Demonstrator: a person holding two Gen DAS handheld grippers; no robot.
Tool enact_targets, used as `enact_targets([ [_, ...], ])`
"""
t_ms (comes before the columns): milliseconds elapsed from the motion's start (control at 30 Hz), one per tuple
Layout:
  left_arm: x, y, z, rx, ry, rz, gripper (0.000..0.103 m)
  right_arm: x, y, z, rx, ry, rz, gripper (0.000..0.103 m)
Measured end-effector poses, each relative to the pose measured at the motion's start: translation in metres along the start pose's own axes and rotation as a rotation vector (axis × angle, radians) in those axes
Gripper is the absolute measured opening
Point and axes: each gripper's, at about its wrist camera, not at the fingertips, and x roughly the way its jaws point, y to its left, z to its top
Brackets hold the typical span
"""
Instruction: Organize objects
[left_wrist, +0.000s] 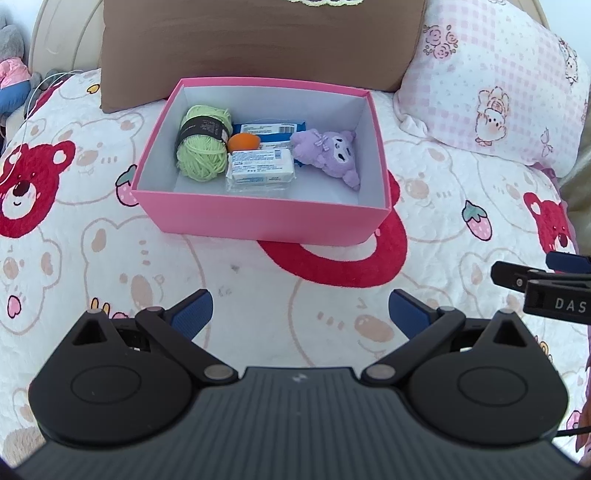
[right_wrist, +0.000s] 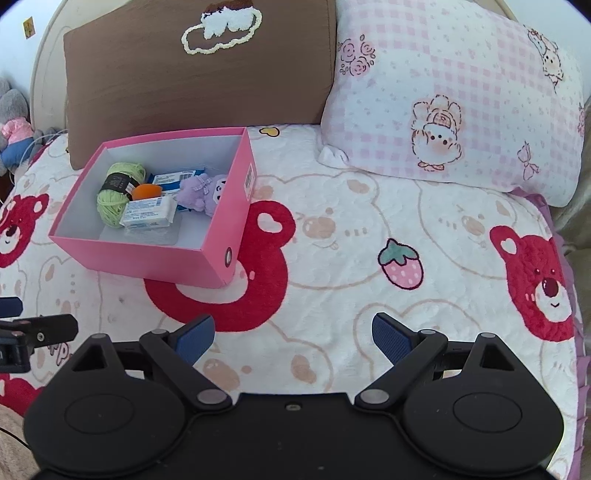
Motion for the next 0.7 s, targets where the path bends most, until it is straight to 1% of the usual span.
enact_targets([
  [233,0.0005,0.0083,0.0005,-0.012,-0.002,0.026,0.103,0.0013,-0.0058,0.0008,0.014,0.007,-0.021,0.094],
  [700,0.0055,0.0084,0.0000,-0.008,0.011,0.018,0.103,0.0033,-0.0076,-0.0009,0.011,0.013,-0.038,0.094],
])
